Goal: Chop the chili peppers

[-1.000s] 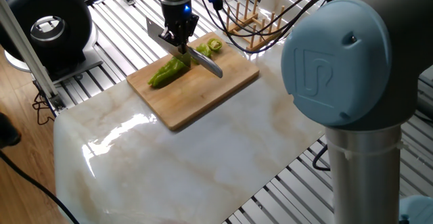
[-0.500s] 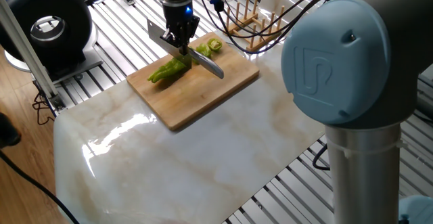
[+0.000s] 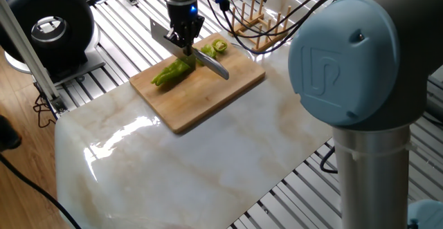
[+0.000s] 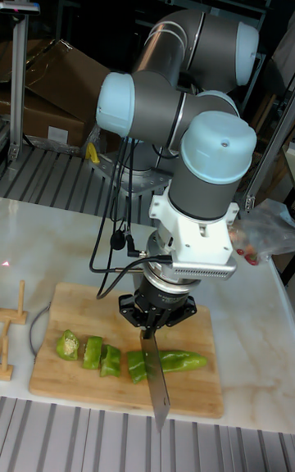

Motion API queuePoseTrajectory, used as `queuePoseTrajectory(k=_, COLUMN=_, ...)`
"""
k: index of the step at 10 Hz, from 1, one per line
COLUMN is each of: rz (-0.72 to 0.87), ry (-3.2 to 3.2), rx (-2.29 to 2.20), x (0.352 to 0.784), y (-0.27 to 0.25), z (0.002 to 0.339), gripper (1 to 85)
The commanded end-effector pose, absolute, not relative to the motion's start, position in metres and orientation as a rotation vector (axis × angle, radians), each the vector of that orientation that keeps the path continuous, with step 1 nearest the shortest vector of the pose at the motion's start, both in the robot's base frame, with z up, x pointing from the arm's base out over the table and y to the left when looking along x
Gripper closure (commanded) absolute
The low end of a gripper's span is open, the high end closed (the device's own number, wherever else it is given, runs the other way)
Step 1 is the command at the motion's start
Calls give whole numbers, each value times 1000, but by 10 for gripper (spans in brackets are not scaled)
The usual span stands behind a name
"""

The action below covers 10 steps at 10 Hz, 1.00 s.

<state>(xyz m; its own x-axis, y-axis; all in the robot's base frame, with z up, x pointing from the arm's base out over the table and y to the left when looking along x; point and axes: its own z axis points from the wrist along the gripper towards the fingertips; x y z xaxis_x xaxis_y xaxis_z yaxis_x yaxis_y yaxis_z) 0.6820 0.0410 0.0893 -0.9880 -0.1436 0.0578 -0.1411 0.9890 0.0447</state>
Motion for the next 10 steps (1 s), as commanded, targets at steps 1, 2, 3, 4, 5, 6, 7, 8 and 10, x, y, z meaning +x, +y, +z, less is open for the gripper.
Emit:
queuePoseTrajectory(k=1, rz=-114, ry=-3075, rx=200, x=684, y=42, z=97, gripper=843)
queuePoseTrajectory(k=2, rz=-126, ry=-3073, rx=200, x=684, y=42, z=99, gripper=843)
queuePoseTrajectory(k=3, rz=-145, ry=-3073, rx=208, x=684, y=42, z=100, gripper=843)
queuePoseTrajectory(k=4, rz=-171, ry=-3072, rx=218, x=684, y=44, z=102, gripper=843)
queuePoseTrajectory(k=5, rz=-195, ry=-3074, rx=235, x=685, y=47, z=103, gripper=843)
queuePoseTrajectory(k=6, rz=-212, ry=-3076, rx=250, x=687, y=49, z=103, gripper=843)
queuePoseTrajectory(k=7, rz=-231, ry=-3078, rx=267, x=688, y=52, z=102, gripper=843)
queuePoseTrajectory(k=8, rz=-238, ry=-3078, rx=281, x=690, y=53, z=100, gripper=843)
queuePoseTrajectory(k=10, rz=-208, ry=-3074, rx=295, x=692, y=49, z=95, gripper=843)
